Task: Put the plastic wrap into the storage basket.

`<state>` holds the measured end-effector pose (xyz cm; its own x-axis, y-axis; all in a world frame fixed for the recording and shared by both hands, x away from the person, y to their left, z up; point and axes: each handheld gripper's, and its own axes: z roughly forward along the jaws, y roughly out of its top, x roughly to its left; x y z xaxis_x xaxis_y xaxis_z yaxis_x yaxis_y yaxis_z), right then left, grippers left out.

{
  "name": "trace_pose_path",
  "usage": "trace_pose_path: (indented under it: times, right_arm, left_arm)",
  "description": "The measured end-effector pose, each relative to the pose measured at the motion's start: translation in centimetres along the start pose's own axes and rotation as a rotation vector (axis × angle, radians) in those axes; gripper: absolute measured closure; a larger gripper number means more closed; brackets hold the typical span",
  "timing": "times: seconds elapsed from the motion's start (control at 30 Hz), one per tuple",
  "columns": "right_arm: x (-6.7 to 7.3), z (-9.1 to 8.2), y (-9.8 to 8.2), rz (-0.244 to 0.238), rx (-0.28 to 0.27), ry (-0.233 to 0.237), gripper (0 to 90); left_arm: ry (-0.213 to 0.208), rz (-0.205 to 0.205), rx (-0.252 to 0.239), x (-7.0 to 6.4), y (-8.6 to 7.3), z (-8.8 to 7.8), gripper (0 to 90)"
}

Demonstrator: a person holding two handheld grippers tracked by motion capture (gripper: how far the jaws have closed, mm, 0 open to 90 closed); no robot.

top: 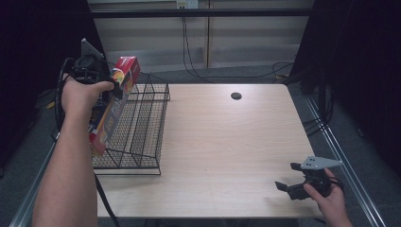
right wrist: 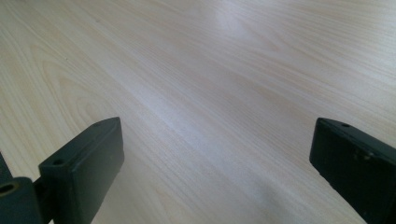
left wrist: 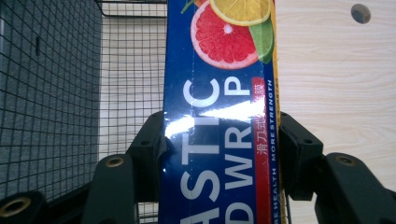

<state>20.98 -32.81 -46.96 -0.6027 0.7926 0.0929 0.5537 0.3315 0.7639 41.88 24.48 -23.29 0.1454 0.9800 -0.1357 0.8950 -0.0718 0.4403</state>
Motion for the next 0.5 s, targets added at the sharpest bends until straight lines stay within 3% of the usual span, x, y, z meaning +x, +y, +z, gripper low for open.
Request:
trace_pose_path:
  times: [0.5]
  right_arm:
    - [-0.04,0.07,0.01,0.001,0.001,-0.001,2.8]
  left_arm:
    - [0.020,-0.020,-0.001,1.16,-0.20,0.86,44.3]
